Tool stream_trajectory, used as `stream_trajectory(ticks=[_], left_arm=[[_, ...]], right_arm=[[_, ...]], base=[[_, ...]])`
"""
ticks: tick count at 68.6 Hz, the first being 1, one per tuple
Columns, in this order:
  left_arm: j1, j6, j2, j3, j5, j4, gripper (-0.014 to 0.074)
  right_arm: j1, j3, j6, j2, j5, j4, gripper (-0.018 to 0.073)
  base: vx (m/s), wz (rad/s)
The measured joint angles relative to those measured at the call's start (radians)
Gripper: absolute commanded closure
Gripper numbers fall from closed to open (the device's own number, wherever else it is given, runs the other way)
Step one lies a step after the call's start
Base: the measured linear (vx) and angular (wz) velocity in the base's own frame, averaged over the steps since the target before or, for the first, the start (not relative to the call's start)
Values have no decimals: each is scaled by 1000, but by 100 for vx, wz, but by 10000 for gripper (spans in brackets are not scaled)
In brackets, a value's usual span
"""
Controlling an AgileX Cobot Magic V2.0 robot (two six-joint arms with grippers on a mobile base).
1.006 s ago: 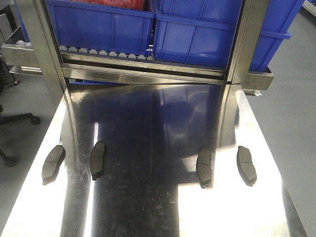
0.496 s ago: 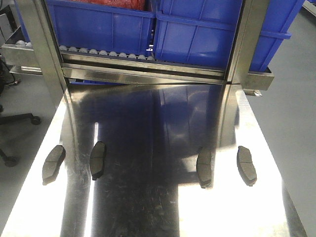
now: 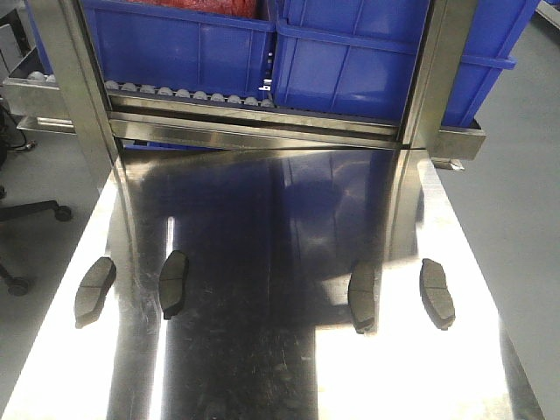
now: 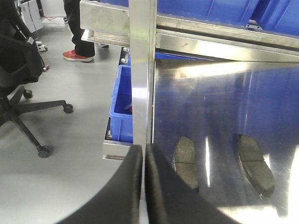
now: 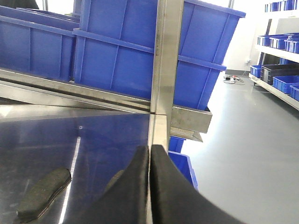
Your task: Move and align brake pads A on conveyor
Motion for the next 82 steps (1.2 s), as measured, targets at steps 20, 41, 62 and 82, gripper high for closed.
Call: stream_trajectory(ticks=[20, 41, 62, 82], left_arm=[[0, 21, 0, -1, 2, 0, 272], [0, 30, 0, -1, 25, 0, 104], [0, -36, 31, -33, 38, 0, 104], [-70, 17, 368, -283, 220, 1, 104]], right_arm=[[0, 0, 0, 0, 0, 0, 569], [0, 0, 0, 0, 0, 0, 569], [0, 0, 0, 0, 0, 0, 569], [0, 0, 0, 0, 0, 0, 569]], base=[[0, 0], [0, 0], [0, 0], [0, 0]])
